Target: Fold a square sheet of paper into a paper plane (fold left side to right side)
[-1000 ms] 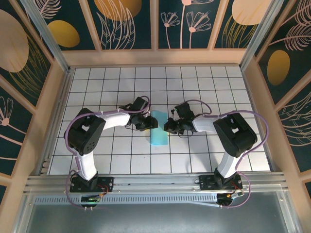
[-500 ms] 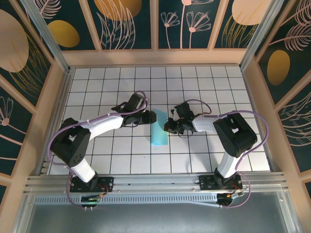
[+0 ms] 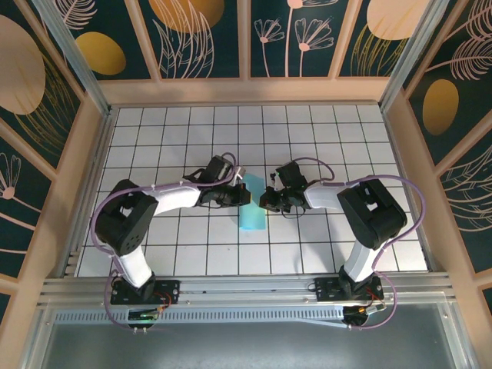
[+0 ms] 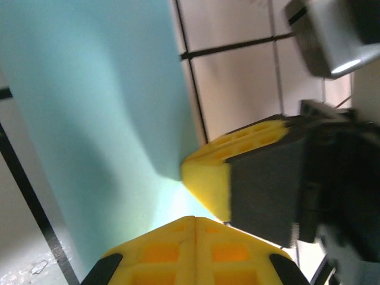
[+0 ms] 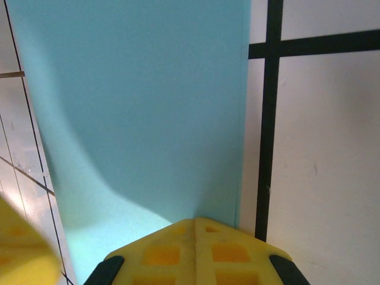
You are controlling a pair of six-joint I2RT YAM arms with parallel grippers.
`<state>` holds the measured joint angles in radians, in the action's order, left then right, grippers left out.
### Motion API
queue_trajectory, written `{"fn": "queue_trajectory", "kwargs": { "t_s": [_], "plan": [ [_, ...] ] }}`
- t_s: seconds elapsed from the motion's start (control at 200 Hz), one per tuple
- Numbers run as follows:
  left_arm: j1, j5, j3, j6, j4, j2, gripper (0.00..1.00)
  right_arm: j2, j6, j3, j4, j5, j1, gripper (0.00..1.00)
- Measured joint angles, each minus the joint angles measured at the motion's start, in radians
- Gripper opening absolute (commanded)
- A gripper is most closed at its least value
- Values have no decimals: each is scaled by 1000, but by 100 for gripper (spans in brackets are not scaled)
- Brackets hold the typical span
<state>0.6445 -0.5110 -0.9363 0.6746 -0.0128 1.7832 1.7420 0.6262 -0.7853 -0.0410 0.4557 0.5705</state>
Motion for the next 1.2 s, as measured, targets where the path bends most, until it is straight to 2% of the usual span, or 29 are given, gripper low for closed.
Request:
{"fn": "queue_trajectory", "kwargs": {
  "t_s": [0.385, 0.826, 1.201],
  "plan": [
    [0, 22, 23, 0, -20, 62, 0, 2, -15, -2, 3, -3, 1, 0],
    [-6, 24, 80, 4, -94, 54, 0, 11, -27, -20, 31, -5, 1, 0],
    [-80, 22, 184, 8, -127, -22, 0, 11, -37, -20, 30, -7, 1, 0]
  ]
}}
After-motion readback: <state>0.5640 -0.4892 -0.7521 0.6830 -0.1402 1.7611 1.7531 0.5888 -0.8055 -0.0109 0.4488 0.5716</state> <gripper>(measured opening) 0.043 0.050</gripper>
